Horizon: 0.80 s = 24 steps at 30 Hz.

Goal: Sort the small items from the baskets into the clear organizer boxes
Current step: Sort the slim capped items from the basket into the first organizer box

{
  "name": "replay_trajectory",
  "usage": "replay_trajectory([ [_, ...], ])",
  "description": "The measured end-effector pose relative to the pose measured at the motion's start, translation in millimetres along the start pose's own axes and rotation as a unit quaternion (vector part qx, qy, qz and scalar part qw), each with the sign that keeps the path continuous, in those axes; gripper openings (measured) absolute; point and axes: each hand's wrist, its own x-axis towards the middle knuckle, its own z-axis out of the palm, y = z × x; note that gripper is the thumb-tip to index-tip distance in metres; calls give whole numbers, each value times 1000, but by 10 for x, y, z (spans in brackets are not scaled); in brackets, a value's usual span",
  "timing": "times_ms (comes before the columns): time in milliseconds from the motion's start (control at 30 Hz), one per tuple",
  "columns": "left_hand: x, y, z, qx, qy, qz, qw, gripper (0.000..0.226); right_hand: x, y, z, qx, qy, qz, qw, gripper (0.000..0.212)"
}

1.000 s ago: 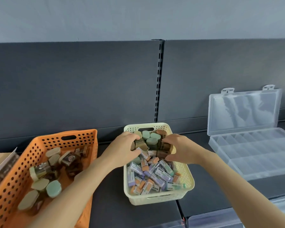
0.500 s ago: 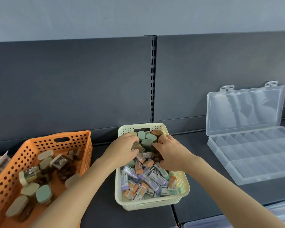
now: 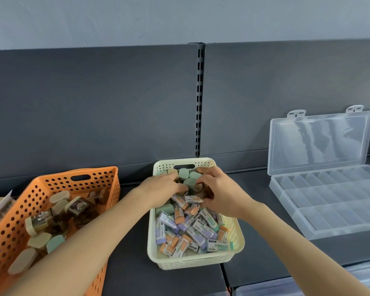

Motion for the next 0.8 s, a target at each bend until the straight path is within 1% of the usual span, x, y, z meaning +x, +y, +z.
replay_trajectory([
  [67,-12,17,-57,61,20,20,998,43,1,-20,-29,25,31,19,999,52],
  [133,-32,33,-88,73,66,41,994,50,-7,-44,-59,59,52,39,996,54],
  [200,-30,13,-99,65,102,58,991,49,-16,-75,-86,98,59,58,992,54],
  [333,-39,-67,-129,63,113,74,989,40,-2,-126,-105,162,67,88,981,49],
  [367,-37,-74,-133,79,99,66,990,37,5,-138,-107,177,71,96,977,48],
  [433,-14,-88,-104,71,86,48,993,30,18,-159,-107,230,78,124,962,46],
  [467,-4,-82,-89,48,83,38,995,29,20,-169,-105,278,79,142,947,45],
  [533,2,-72,-65,14,105,31,994,22,14,-193,-104,390,79,176,901,42],
  [567,-15,-67,-72,2,103,18,994,17,8,-204,-102,436,78,184,878,40],
  [600,-35,-76,-66,-15,113,8,993,16,1,-212,-101,469,77,185,860,38],
  [633,-61,-86,-66,-50,126,-7,991,22,-9,-223,-105,493,78,182,847,34],
  [700,-103,-124,-76,-112,173,-39,978,32,-26,-258,-125,531,78,179,824,27],
  [767,-161,-135,-131,-190,218,-82,954,34,-38,-292,-142,572,74,192,794,20],
  [800,-204,-140,-162,-226,234,-98,941,34,-38,-305,-147,599,66,200,772,17],
])
